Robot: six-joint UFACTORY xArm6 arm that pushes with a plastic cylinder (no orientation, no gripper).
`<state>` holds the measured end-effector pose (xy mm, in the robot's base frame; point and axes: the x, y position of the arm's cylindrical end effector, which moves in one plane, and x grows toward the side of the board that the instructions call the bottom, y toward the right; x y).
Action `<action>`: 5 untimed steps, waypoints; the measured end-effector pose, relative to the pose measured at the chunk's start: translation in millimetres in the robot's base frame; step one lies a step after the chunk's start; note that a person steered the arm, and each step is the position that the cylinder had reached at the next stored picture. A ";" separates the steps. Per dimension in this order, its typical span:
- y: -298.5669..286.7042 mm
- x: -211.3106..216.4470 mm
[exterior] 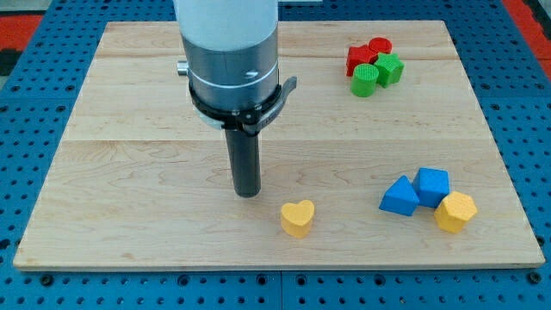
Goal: Slide the yellow heart slightly righht
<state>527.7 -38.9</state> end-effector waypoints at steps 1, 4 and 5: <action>4.0 18.7; 70.6 30.9; 85.6 30.9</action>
